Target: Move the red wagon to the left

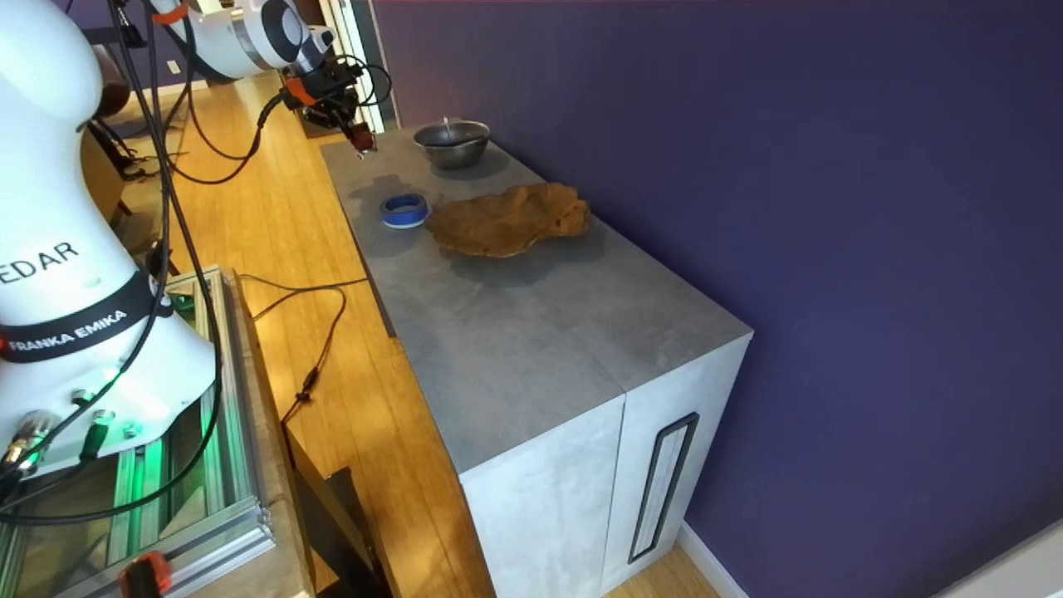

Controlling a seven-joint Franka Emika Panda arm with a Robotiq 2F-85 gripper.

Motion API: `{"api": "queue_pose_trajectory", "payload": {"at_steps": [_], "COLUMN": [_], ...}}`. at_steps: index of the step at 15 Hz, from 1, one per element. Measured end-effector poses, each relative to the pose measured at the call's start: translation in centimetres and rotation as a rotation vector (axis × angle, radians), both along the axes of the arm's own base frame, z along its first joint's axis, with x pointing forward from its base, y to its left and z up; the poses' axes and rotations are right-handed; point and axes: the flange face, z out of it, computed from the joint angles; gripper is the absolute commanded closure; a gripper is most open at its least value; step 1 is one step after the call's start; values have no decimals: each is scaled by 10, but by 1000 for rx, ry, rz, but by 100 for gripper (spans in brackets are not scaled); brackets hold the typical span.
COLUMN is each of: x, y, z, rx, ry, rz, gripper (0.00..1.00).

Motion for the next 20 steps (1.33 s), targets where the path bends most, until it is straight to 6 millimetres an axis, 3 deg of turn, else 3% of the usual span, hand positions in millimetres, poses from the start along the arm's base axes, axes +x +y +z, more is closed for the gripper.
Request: {"api": "queue_pose_trajectory", "payload": {"at_steps": [5,10,13,17,20], "x": [-7,-6,6,36,42], "y": [37,57,54,40,42], "z": [-30,-34,-32,-29,-36], "rx": [-134,-140,-130,-152,-149], "ry": [-67,-17,94,169,189], "rz": [13,32,55,32,22], "gripper": [99,99,99,99,99]}}
